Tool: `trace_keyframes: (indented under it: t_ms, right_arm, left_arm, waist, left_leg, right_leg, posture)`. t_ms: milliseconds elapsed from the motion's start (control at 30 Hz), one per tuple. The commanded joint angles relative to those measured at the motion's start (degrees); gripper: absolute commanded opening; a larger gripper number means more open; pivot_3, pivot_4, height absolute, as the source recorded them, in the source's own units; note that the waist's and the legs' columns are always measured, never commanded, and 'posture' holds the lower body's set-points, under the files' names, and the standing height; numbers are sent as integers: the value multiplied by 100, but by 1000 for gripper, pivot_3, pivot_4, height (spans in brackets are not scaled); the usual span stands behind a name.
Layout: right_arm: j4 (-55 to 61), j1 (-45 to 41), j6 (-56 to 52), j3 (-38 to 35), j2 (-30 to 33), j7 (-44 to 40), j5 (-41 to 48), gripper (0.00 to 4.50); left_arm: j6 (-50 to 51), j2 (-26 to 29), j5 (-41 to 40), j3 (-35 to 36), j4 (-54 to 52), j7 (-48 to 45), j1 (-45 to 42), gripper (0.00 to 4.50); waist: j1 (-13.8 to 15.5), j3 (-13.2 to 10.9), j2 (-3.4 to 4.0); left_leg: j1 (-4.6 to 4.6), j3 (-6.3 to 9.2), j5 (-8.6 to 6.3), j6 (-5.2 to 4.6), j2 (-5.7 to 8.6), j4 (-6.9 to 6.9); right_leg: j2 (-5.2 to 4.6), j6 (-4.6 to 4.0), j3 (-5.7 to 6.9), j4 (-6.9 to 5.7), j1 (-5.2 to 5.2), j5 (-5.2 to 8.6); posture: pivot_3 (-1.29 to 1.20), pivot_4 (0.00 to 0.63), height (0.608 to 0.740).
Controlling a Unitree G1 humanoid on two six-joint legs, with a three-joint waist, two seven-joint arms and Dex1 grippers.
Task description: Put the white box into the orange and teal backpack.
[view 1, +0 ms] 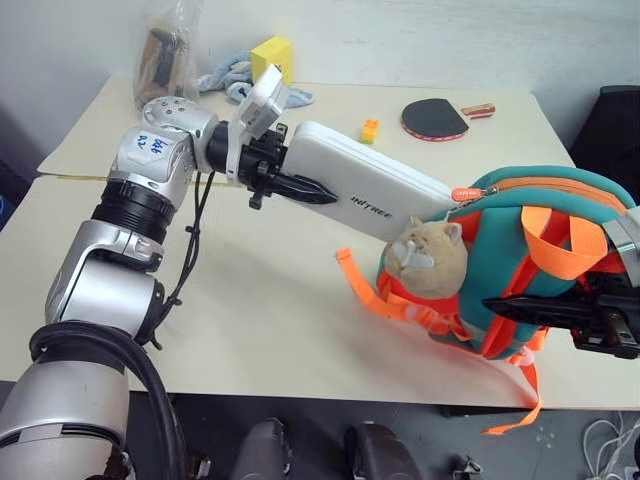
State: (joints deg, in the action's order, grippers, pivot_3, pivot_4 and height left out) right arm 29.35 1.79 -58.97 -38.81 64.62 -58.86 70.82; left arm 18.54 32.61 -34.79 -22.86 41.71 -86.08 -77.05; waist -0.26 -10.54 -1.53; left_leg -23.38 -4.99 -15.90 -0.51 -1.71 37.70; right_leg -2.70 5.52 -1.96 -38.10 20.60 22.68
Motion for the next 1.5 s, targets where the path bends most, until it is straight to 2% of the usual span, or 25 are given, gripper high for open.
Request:
trace_keyframes:
  t_ms: [33, 167, 267, 433, 533, 667, 800, 933, 1100, 1233, 1400, 1500]
  right_arm:
    - [123, -94, 77, -36, 7, 61, 67, 40]
    - [175, -37, 42, -117, -30, 103, 125, 40]
    - [188, 46, 37, -193, -62, 117, 122, 40]
    - [223, 152, 71, -274, -76, 111, 104, 40]
    - [261, 191, 91, -293, -85, 110, 82, 40]
    - [291, 248, 111, -323, -101, 97, 53, 40]
    - [346, 317, 166, -327, -165, 130, 28, 40]
    - [451, 316, 223, -272, -284, 273, 67, 40]
    - [567, 333, 302, -188, -459, 465, 119, 40]
    - [699, 369, 340, -100, -606, 611, 147, 40]
    - [780, 427, 402, -27, -716, 741, 191, 0]
    - [804, 461, 435, 12, -765, 807, 183, 0]
  left_arm:
    - [315, -267, -503, 584, 163, -642, -513, 1262]
    - [744, -206, -630, 820, 289, -642, -553, 1262]
    - [733, -26, -583, 576, -1, -642, -298, 1262]
    - [-61, 200, -171, -257, -481, -642, 267, 1262]
    - [-774, 16, 276, -523, -221, -642, 282, 1262]
    - [-1130, -285, 459, -511, 27, -642, 159, 1262]
    - [-893, -856, 396, -49, 250, -581, -5, 1262]
    - [-702, -1448, 570, 348, 66, -25, 208, 1262]
    - [-287, -2188, 949, 449, -720, 902, 853, 1262]
    - [-407, -2765, 1580, 348, -912, 1920, 1233, 1262]
    - [-1, -3062, 1662, 620, -1053, 2404, 1470, 2944]
    - [96, -2656, 1641, 748, -1370, 2105, 1652, 3736]
  waist:
    - [3, 0, 0]
    - [-30, -1, 0]
    - [-69, -1, 0]
    - [-118, -1, 1]
    - [-106, -1, 0]
    - [-89, -1, 0]
    - [-81, -1, 0]
    - [-65, -1, 0]
    - [-72, -1, 0]
    - [1, -1, 0]
    - [4, -1, 1]
    - [-4, 0, 1]
  left_leg:
    - [-4, 1, -1, -2, 0, 4]
    - [-9, 1, -3, -5, 1, 5]
    - [-8, 2, -3, -5, 0, 3]
    - [-2, 4, -3, -4, 0, 5]
    - [-4, 5, -3, -5, 0, 14]
    - [-4, 7, -7, -11, 2, 19]
    - [-5, 7, -8, -11, 2, 20]
    - [-8, 7, -8, -12, 3, 21]
    - [-6, 7, -9, -10, 1, 20]
    - [-5, 7, -9, -10, 2, 27]
    - [2, 7, -9, -10, 2, 29]
    - [7, 6, -7, -7, 0, 27]
  right_leg:
    - [0, 0, 2, 0, 2, 0]
    - [1, 0, 2, 3, 5, 0]
    - [2, 0, 1, 1, 6, 0]
    - [0, 0, 0, 1, -2, 0]
    - [0, 0, 1, -1, -4, 0]
    - [0, 1, 3, 2, -9, 0]
    - [1, 1, 4, 1, -8, 0]
    - [1, 1, 4, 0, -6, 0]
    - [3, 1, 2, -3, -5, 0]
    - [3, 3, 0, -7, -7, -1]
    - [4, 4, -3, -16, -10, -2]
    - [7, 4, -4, -21, -11, -2]
  posture:
    - [0, 150, 740]
    - [0, 150, 740]
    - [0, 150, 740]
    - [0, 150, 740]
    - [0, 150, 740]
    - [0, 150, 740]
    - [0, 150, 740]
    - [0, 150, 740]
    - [0, 150, 740]
    - [0, 150, 740]
    - [0, 150, 740]
    - [0, 150, 740]
